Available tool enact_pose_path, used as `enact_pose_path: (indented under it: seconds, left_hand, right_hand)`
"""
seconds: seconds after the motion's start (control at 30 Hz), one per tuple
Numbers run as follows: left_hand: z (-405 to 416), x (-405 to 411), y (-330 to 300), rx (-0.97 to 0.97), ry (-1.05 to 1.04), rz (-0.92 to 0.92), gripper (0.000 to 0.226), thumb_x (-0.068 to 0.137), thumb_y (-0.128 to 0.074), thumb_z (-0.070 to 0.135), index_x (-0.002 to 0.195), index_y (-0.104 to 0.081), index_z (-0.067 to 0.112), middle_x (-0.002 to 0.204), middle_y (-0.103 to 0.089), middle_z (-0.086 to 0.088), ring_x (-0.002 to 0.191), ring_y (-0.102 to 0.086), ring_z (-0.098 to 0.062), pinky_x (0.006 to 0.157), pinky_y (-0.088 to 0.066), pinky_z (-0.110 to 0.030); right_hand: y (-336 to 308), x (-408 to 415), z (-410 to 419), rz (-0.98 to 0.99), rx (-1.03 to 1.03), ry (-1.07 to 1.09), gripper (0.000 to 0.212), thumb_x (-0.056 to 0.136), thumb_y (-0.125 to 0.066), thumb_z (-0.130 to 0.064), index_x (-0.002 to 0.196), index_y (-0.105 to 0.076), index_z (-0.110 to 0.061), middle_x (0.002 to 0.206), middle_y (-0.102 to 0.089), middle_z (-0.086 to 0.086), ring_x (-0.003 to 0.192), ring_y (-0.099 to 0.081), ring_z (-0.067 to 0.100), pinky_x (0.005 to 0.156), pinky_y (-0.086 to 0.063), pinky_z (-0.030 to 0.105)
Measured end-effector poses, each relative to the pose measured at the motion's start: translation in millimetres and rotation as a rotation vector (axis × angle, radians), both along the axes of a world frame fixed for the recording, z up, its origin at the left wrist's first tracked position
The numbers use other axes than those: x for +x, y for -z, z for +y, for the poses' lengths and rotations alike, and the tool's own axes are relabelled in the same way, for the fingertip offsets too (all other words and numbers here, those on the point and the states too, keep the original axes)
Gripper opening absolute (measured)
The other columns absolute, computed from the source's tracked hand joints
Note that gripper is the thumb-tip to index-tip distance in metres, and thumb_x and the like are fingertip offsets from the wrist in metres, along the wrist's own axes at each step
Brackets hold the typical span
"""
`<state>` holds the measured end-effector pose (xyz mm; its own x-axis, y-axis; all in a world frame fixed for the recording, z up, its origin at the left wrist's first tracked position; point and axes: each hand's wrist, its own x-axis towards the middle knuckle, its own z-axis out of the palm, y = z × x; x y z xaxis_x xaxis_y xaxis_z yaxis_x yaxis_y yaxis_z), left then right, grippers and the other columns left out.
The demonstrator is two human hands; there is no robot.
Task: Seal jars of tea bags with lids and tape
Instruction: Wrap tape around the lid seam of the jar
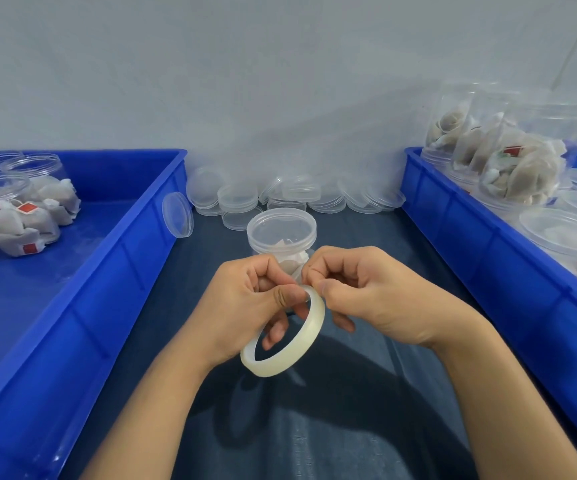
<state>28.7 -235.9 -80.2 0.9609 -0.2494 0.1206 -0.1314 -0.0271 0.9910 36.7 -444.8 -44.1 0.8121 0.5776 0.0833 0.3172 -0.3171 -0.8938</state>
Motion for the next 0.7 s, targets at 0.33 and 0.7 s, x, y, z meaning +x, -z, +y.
enact_pose_path:
  seconds: [0.33,0.7]
  left_hand:
    - [3.0,2.6,-2.7,-0.013,-0.109,-0.006,0.027,0.092,-0.074,0.014,0.090,-0.059,-0.009,0.052,-0.067,-0.003,0.033,-0.047,-0.017,0.038,-0.040,-0.025]
    - [5.4,0.9,-5.5,-0.051,-0.050,-0.004,0.033,0.078,-0.079,0.020,0.085,-0.060,-0.005,0.059,-0.071,-0.009,0.035,-0.049,-0.018,0.037,-0.040,-0.026]
  right_hand:
    - [0.2,0.5,-2.1,0.017,0.104,0.066,0.015,0.098,-0.051,-0.019,0.088,-0.059,-0.012,0.077,-0.055,0.022,0.060,-0.050,0.026,0.066,-0.044,0.045]
    - [-0.1,2.9,-11.7,0.055,0.190,0.039,0.012,0.093,-0.075,-0.008,0.101,-0.081,-0.002,0.090,-0.076,0.017,0.076,-0.067,0.021,0.062,-0.061,0.032]
